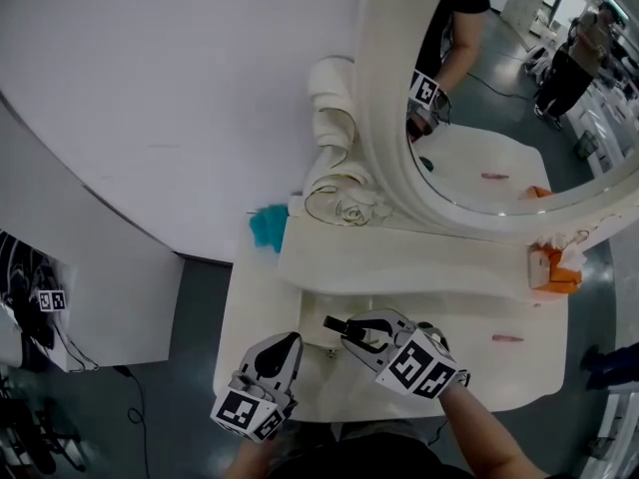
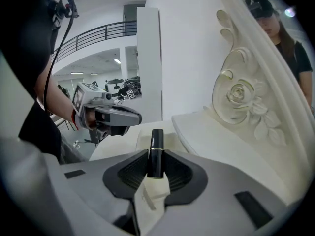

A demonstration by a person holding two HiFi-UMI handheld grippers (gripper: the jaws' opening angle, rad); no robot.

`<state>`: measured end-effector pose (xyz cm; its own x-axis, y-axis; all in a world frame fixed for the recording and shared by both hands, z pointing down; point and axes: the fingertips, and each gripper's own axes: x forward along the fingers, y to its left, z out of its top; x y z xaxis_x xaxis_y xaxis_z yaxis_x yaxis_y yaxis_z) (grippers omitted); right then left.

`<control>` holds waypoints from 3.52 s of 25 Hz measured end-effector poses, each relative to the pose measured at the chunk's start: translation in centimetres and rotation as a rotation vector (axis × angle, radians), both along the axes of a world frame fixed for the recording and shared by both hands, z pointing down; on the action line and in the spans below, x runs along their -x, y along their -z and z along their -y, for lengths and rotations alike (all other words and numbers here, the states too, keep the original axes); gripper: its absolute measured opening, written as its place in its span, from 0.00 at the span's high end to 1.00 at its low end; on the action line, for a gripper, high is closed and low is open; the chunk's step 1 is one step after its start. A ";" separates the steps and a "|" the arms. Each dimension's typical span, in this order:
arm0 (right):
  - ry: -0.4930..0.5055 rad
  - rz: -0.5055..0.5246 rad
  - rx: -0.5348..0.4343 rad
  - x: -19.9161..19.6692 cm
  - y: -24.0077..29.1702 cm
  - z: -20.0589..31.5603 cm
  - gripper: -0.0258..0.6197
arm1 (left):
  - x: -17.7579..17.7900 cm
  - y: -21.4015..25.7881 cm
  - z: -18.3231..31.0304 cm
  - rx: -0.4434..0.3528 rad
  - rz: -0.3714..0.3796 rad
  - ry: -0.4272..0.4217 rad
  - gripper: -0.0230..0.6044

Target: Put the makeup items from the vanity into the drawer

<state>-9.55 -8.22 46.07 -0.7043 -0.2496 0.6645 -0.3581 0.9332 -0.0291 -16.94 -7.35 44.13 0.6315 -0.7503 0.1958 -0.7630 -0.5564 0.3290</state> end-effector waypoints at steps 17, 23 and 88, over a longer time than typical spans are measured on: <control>0.133 -0.380 0.143 3.6 -6.0 1.1 0.79 | 3.9 -2.2 2.5 0.028 0.007 0.072 0.94; 0.199 -0.479 0.190 4.3 -7.4 1.0 0.79 | 4.6 -2.8 3.0 0.041 -0.002 0.085 0.94; -0.206 -0.172 -0.009 -5.3 -0.4 0.8 0.93 | -4.6 0.2 1.6 -0.031 0.014 -0.099 0.94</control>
